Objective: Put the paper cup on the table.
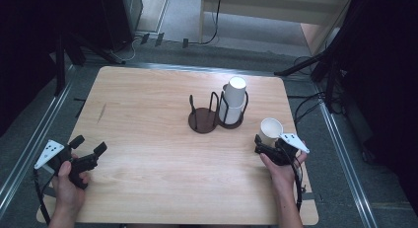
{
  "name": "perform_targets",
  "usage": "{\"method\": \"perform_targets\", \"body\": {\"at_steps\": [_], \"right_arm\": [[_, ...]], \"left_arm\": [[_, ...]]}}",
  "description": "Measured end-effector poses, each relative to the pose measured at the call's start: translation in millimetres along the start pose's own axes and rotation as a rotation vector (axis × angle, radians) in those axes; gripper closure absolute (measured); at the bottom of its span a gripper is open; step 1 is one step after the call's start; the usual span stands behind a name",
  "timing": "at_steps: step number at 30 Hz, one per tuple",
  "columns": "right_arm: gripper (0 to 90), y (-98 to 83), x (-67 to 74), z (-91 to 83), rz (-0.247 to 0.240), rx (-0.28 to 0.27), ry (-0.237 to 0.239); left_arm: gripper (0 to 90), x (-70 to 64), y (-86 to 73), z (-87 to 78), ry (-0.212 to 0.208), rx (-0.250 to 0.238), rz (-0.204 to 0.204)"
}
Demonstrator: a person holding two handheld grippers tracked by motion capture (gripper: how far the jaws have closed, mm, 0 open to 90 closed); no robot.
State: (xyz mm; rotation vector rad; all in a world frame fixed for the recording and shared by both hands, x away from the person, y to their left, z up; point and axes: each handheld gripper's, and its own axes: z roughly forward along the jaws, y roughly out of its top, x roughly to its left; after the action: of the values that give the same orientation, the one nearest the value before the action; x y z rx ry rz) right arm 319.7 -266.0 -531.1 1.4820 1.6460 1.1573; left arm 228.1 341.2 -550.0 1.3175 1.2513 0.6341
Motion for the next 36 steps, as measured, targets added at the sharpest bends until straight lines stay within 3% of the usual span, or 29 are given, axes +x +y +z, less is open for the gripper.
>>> {"method": "perform_targets", "body": {"at_steps": [12, 20, 36], "right_arm": [[0.0, 0.7, -3.4, -25.8, -0.020, -0.027, 0.002], [0.0, -5.6, -15.3, -47.1, -0.032, -0.042, 0.009], [0.0, -21.0, -32.1, -91.5, -0.042, -0.050, -0.029]], "left_arm": [[0.0, 0.0, -0.2, -0.1, 0.006, -0.004, -0.006], [0.0, -0.5, -0.8, -0.1, 0.006, -0.006, -0.007], [0.0, -0.3, -1.3, -0.9, 0.008, -0.011, -0.010]]}}
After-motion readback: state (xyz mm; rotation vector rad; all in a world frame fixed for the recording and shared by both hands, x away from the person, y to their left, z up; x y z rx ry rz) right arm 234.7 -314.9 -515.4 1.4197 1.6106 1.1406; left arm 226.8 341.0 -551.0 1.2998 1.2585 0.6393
